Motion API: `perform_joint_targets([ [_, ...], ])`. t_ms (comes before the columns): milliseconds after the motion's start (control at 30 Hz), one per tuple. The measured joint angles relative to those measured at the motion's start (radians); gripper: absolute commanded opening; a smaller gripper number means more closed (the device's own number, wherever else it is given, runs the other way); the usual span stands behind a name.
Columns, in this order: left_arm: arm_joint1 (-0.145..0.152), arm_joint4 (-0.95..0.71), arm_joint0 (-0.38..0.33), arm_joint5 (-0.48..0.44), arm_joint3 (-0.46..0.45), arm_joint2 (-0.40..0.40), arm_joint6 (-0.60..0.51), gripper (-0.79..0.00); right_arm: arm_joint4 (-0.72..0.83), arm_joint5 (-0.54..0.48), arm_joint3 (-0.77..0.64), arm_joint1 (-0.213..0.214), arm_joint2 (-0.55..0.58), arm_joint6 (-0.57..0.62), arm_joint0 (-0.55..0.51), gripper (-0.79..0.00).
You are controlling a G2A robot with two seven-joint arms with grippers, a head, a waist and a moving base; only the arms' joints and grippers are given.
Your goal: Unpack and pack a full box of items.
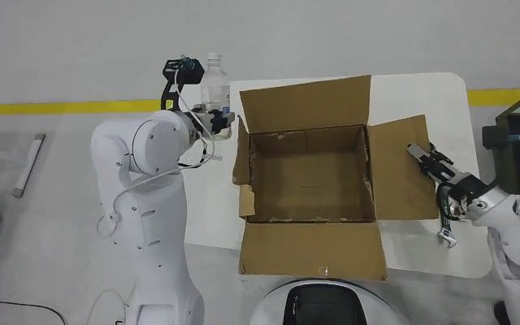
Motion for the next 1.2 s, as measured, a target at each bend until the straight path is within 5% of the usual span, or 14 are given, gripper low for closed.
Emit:
perform_joint_targets([
  [500,0.089,-0.233,-0.011,0.077,-0.195,0.081,0.0,-0.785,-0.015,0.019,0.004,0.013,-0.01,0.002,0.007,-0.785],
  [867,0.205,-0.335,0.045,0.151,-0.14,0.243,0.0,-0.785,-0.012,0.026,-0.008,0.02,-0.008,-0.007,-0.006,-0.785],
  [1200,0.285,-0.232,0.037,0.195,-0.052,0.218,0.0,-0.785,-0.013,0.024,-0.012,0.027,-0.002,-0.01,-0.025,-0.785],
])
